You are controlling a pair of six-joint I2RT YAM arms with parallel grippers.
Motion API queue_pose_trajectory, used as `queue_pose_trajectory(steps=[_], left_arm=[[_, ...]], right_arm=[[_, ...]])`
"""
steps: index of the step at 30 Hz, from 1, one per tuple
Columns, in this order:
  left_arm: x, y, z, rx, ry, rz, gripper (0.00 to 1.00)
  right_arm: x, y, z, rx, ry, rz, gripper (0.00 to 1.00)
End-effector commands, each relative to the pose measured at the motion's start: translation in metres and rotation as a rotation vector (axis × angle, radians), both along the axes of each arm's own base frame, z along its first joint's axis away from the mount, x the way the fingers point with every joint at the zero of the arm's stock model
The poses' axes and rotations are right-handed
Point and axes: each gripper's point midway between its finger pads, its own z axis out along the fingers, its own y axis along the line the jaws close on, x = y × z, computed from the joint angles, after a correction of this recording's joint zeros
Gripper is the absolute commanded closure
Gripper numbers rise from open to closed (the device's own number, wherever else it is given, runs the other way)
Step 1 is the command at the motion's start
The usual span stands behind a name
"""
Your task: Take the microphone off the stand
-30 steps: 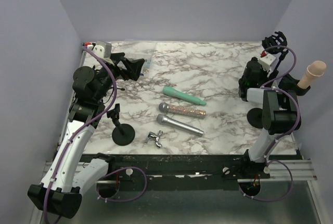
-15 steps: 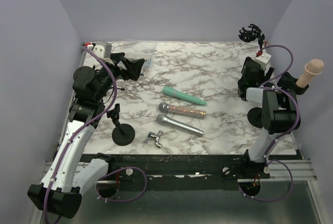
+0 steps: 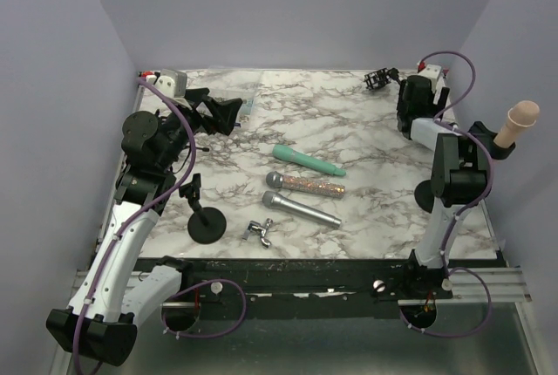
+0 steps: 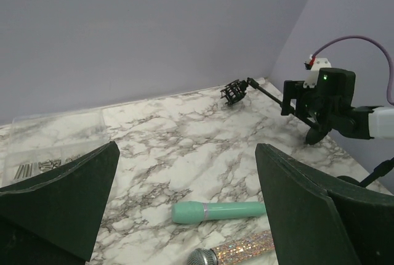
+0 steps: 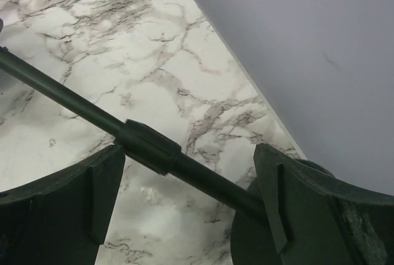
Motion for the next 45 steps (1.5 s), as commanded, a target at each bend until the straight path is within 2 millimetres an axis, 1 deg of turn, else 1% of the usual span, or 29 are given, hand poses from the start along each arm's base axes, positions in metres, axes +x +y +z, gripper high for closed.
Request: queue_pose_trajectory(steps=[1,5,6,8,12,14,16,17,18,20,21,22,25,27,28,31,32,35,36,40,41,42,43,45], left_arm=[[-0.004,-0.006,0.002,-0.009,-0.013,-0.039,0.04],[-0.004,-0.007,0.003,-0.013,-0.012,-0.045,0.04],[-0.004,-0.008,0.002,-0.013,-0.009,-0.047,0.04],[-0.003,-0.008,0.001,-0.014,-0.004,-0.049,0.04],[-0.003,-0.01,0.0,-0.015,0.0,-0.056,0.04],[-0.002,-0.01,0.0,-0.015,0.001,-0.058,0.04],[-0.001,-0.01,-0.001,-0.014,0.006,-0.058,0.04],[-0.001,-0.01,-0.001,-0.013,0.006,-0.056,0.04],[-0.001,-0.01,-0.002,-0.012,0.006,-0.057,0.04],[0.0,-0.01,-0.003,-0.01,0.008,-0.052,0.04],[0.001,-0.01,-0.004,-0.009,0.009,-0.05,0.04],[0.001,-0.009,-0.005,-0.009,0.009,-0.048,0.04],[0.002,-0.009,-0.005,-0.008,0.008,-0.044,0.04],[0.001,-0.009,-0.004,-0.008,0.006,-0.044,0.04],[0.0,-0.008,-0.004,-0.01,0.004,-0.044,0.04],[-0.002,-0.009,-0.002,-0.014,-0.003,-0.048,0.04],[-0.003,-0.008,0.0,-0.016,-0.008,-0.047,0.04],[-0.004,-0.007,0.001,-0.017,-0.011,-0.044,0.04],[-0.004,-0.008,0.001,-0.018,-0.013,-0.047,0.04],[-0.007,-0.007,0.004,-0.021,-0.022,-0.046,0.04],[-0.007,-0.007,0.004,-0.02,-0.023,-0.045,0.04],[-0.007,-0.007,0.004,-0.02,-0.023,-0.044,0.04],[-0.008,-0.007,0.005,-0.022,-0.025,-0.045,0.04],[-0.009,-0.007,0.006,-0.023,-0.031,-0.048,0.04]], right_arm=[[0.012,0.014,-0.039,0.027,0.221,0.125,0.06],[0.033,0.03,-0.046,0.059,0.271,0.232,0.08],[0.04,0.031,-0.047,0.059,0.28,0.246,0.09],[0.045,0.029,-0.053,0.045,0.319,0.249,0.1],[0.059,0.02,-0.051,-0.024,0.334,0.234,0.12],[0.064,0.016,-0.05,-0.049,0.335,0.226,0.15],[0.069,0.023,-0.052,-0.039,0.335,0.272,0.22],[0.07,0.026,-0.052,-0.031,0.333,0.289,0.28],[0.073,0.033,-0.054,-0.019,0.333,0.324,0.37],[0.075,0.047,-0.054,0.001,0.327,0.382,0.59],[0.075,0.051,-0.052,0.001,0.318,0.395,0.66],[0.074,0.054,-0.051,0.0,0.31,0.401,0.72],[0.073,0.057,-0.034,-0.001,0.241,0.41,0.84],[0.067,0.059,-0.023,0.004,0.197,0.413,0.9],[0.065,0.073,-0.016,0.006,0.164,0.439,0.93],[0.053,0.092,0.004,0.011,0.063,0.51,0.98],[0.051,0.097,0.013,0.008,0.011,0.526,0.99],[0.036,0.112,0.037,0.047,-0.147,0.566,0.99],[0.033,0.118,0.048,0.077,-0.223,0.579,1.0],[0.015,0.153,0.074,0.231,-0.455,0.721,0.99],[0.012,0.157,0.082,0.257,-0.518,0.737,0.99],[0.01,0.161,0.085,0.295,-0.56,0.747,0.99],[0.008,0.163,0.094,0.316,-0.621,0.757,0.99],[0.004,0.167,0.102,0.333,-0.715,0.778,0.99]])
